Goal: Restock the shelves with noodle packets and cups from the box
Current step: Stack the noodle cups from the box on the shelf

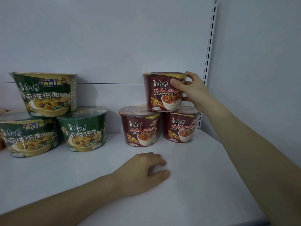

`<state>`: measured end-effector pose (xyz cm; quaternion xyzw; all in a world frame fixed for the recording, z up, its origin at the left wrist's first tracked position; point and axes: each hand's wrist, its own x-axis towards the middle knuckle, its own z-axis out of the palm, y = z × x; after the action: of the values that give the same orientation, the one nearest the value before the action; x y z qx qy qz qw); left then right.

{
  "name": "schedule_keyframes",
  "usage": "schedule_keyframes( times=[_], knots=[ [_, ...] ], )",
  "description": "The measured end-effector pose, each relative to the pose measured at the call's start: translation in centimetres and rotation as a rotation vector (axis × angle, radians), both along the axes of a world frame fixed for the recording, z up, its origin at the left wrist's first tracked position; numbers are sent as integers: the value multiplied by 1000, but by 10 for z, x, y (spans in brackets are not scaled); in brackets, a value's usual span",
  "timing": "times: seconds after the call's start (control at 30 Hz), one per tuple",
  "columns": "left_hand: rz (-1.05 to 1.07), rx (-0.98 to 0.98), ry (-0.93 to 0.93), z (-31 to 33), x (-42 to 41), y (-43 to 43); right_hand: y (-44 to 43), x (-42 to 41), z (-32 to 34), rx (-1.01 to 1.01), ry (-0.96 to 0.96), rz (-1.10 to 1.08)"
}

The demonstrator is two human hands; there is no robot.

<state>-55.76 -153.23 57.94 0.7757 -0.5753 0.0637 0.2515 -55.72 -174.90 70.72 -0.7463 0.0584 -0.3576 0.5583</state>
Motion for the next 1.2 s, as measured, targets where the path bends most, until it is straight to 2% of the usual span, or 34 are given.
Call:
schedule_keyframes(
  times=[0.53, 1.2],
  knots=[
    [28, -32, 45, 0, -2, 0, 5, 14, -8, 34, -13, 66],
    [71, 75, 18, 1, -4, 0, 12, 5, -4, -14, 53, 34]
  ],
)
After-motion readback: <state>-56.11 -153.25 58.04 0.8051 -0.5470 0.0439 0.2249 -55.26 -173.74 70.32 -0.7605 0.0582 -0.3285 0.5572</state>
